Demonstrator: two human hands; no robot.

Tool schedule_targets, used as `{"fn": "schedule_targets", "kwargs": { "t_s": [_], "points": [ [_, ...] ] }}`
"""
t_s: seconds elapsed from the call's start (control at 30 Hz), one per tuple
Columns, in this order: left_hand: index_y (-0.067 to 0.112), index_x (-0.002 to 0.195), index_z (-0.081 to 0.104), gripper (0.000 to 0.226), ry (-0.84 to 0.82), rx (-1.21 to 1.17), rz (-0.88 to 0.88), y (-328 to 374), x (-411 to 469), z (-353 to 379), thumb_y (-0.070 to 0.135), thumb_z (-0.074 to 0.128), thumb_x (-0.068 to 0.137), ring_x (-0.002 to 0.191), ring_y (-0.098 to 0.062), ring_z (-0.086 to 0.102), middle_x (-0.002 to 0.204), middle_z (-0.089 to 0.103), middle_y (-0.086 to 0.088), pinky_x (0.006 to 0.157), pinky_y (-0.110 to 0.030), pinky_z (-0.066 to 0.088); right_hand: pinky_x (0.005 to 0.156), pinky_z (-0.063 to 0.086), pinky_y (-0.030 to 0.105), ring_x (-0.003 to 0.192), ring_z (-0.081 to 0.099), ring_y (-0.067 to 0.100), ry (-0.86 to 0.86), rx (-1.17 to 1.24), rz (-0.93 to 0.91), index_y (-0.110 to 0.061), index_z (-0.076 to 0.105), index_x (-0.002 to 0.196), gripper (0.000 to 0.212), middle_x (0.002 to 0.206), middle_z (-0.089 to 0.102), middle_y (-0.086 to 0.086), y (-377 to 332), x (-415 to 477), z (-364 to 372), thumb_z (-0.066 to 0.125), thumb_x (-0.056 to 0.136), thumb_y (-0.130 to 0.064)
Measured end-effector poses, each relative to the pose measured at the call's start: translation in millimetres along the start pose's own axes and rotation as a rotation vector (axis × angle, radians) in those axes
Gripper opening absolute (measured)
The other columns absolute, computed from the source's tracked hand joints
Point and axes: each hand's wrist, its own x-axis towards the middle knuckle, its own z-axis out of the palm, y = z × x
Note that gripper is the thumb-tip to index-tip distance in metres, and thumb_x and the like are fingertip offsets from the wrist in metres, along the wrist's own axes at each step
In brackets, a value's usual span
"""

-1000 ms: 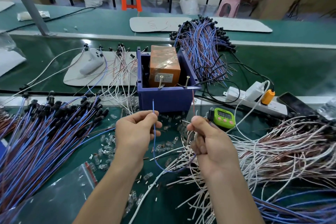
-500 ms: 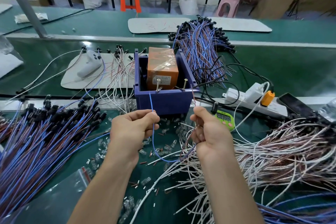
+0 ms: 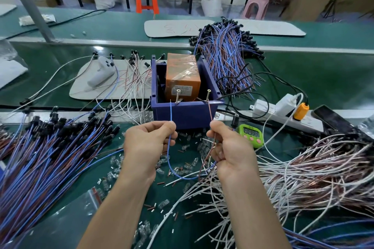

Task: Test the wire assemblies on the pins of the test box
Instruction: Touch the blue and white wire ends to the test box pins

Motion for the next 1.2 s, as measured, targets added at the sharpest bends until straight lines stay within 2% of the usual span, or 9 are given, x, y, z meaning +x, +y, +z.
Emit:
{"fn": "schedule_targets", "kwargs": {
  "t_s": [0.2,0.37,0.57,1.0,1.2],
  "points": [
    [0.016,0.063,0.078,0.022,-0.006,0.023,0.005,1.5,-2.3,0.6,0.011,0.080,0.085,0.050,-0.011,0.063,0.067,0.075,-0.008,0.050,-0.019,0.053,0.040,0.022,0.023,0.032,0.025,0.007,-0.019,-0.001,-0.017,-0.011,0.069,0.084,0.009,0.062,0.068,0.002,3.1,-0.5,-2.6,0.076,0.089,-0.014],
    [0.016,0.067,0.078,0.017,0.000,0.040,-0.002,3.4,-3.2,2.4,0.013,0.081,0.084,0.052,-0.012,0.064,0.068,0.076,-0.007,0.055,-0.023,0.053,0.041,0.020,0.022,0.034,0.022,0.009,-0.011,0.014,-0.023,-0.013,0.069,0.078,0.012,0.063,0.069,0.004,2.7,-2.5,-3.8,0.077,0.087,-0.013],
    [0.026,0.063,0.080,0.025,-0.017,0.055,-0.001,5.8,-5.0,5.1,0.013,0.080,0.084,0.052,-0.010,0.064,0.067,0.076,-0.006,0.052,-0.019,0.052,0.041,0.021,0.023,0.034,0.023,0.008,-0.005,0.004,-0.025,-0.014,0.070,0.076,0.013,0.064,0.070,0.004,1.5,-4.2,-5.2,0.078,0.087,-0.014],
    [0.016,0.067,0.078,0.019,-0.011,0.066,-0.002,4.7,-3.3,7.4,0.011,0.080,0.085,0.052,-0.011,0.065,0.067,0.076,-0.008,0.051,-0.017,0.051,0.039,0.025,0.022,0.033,0.027,0.006,-0.016,-0.017,-0.031,-0.013,0.071,0.081,0.010,0.065,0.069,0.003,1.6,-6.2,-5.8,0.077,0.088,-0.015],
    [0.028,0.065,0.080,0.026,0.033,0.019,0.035,3.7,-11.6,3.3,0.014,0.079,0.087,0.053,-0.010,0.065,0.067,0.075,-0.004,0.051,-0.019,0.053,0.036,0.025,0.018,0.032,0.031,0.004,0.002,0.051,-0.038,-0.016,0.067,0.074,0.018,0.061,0.067,0.004,-0.5,-15.7,-13.2,0.077,0.087,-0.010]
  ]
}}
